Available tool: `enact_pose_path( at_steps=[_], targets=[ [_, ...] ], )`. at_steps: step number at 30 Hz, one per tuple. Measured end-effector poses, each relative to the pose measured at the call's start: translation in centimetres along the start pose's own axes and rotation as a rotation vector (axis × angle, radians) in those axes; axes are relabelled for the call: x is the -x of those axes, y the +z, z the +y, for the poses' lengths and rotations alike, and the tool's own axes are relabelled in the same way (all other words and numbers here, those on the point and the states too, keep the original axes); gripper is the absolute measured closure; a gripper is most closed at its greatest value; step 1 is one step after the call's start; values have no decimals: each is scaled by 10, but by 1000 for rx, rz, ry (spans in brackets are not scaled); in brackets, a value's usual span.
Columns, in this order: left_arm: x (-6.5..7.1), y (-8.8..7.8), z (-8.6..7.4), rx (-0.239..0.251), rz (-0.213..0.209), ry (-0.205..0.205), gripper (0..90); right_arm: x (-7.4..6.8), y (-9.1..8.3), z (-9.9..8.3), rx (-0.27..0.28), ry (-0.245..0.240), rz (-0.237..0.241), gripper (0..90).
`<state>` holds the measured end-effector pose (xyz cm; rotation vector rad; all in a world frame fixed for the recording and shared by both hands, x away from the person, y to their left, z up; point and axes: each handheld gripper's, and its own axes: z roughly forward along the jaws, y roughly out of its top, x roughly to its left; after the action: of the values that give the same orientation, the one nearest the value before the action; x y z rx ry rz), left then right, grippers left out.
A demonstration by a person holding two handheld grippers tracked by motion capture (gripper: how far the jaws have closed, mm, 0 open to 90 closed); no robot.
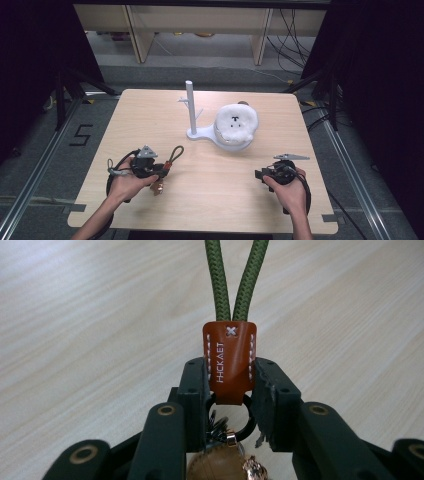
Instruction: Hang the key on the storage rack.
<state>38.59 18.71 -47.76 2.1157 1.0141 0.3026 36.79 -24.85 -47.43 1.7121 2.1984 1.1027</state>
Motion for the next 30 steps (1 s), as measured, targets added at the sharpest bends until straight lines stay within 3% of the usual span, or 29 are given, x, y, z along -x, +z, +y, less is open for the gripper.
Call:
enact_pose_path(
  at_steps=[1,3,5,7,9,10,11,12,14,18,19,30],
  targets=[
    [0,-2,0,20,6,-2,675,0,1,0,4,4,-1,638],
    [1,-5,-1,69,9,-8,676,5,1,0,27,-50,5,637],
    [0,-7,-1,90,9,-9,676,5,1,0,29,-52,-3,637],
    [0,-11,1,164,9,-32,676,5,1,0,32,-48,-2,637],
    [1,-13,2,181,23,-36,676,3,0,0,26,-25,-1,636],
    [0,-16,5,212,22,-37,676,2,-1,0,20,-20,-1,636],
    [0,-18,7,226,26,-38,676,4,0,0,30,-51,-13,636],
    [-1,-19,8,240,29,-39,676,4,0,0,29,-53,-13,635],
    [-1,-20,12,269,37,-44,676,2,0,0,25,-26,-8,635],
    [-1,-23,17,297,43,-41,676,0,-1,-1,9,-2,3,634],
    [-1,-24,20,311,45,-44,677,2,0,-1,21,-23,3,634],
    [-7,-26,35,352,59,-61,677,2,1,-2,22,-26,7,629]
  ],
)
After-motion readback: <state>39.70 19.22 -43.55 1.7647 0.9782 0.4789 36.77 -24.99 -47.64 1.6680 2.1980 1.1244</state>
